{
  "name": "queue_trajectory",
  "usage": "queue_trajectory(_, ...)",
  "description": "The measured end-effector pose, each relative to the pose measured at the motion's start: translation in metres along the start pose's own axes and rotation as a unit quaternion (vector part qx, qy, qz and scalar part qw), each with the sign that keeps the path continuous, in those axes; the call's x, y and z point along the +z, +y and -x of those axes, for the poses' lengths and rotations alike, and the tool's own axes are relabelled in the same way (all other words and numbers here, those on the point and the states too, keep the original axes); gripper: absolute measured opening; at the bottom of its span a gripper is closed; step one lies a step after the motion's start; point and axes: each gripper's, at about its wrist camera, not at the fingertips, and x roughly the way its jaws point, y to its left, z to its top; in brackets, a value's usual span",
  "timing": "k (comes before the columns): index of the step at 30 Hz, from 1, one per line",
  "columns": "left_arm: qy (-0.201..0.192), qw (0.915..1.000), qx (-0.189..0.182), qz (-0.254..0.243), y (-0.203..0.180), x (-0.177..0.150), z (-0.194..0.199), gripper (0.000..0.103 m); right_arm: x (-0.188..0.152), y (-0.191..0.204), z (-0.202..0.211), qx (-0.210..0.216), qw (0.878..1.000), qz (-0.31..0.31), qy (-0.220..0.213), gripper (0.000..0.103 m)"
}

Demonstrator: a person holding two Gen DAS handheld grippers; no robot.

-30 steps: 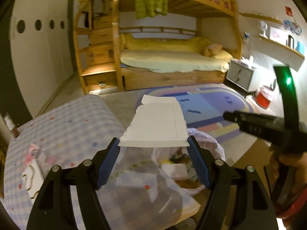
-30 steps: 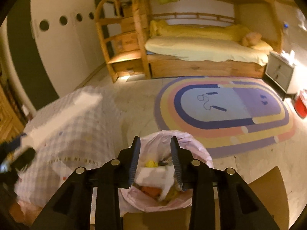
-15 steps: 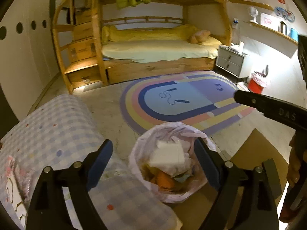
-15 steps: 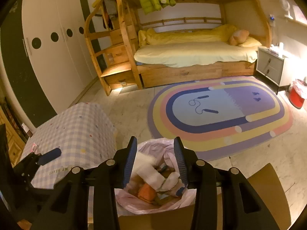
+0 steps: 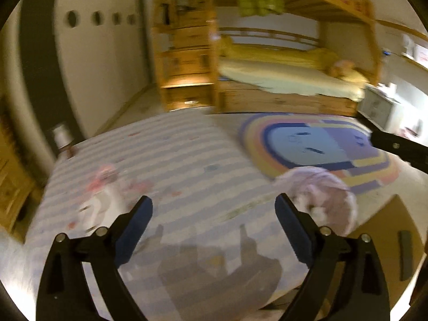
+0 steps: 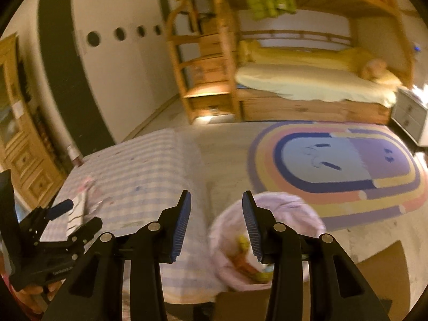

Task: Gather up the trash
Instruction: 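Move both grippers back over the table toward the white cloth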

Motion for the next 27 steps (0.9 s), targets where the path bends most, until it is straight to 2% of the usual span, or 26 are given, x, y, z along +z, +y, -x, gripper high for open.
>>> queue_trajectory(3, 0.011, 0.9979, 0.052, 0.037, 0.040, -0.013, 0.002, 0.096, -0.002, 0.034, -0.008, 0.026, 0.999, 0.026, 0.007, 0.042)
queue_trajectory(6, 0.027, 0.9927, 0.085, 0.081, 0.077, -0.023, -0.002, 0.096, -0.004, 0.064, -0.020, 0.044, 0.997, 0.053, 0.020, 0.042)
queue_trajectory(10, 0.048, 0.9859, 0.089, 0.133, 0.116, -0.032, -0.011, 0.096, -0.007, 0.093, -0.032, 0.064, 0.994, 0.078, 0.031, 0.042)
queue_trajectory(15, 0.058, 0.9843, 0.081, 0.146, 0.119, -0.027, -0.023, 0.096, -0.010, 0.113, -0.044, 0.071, 0.992, 0.097, 0.042, 0.042)
queue_trajectory(21, 0.075, 0.9824, 0.092, 0.145, 0.111, -0.018, -0.047, 0.095, -0.011, 0.115, -0.054, 0.064, 0.991, 0.105, 0.049, 0.041)
queue_trajectory(27, 0.106, 0.9792, 0.107, 0.136, 0.110, -0.018, -0.068, 0.085, -0.012, 0.114, -0.059, 0.062, 0.991, 0.107, 0.055, 0.041)
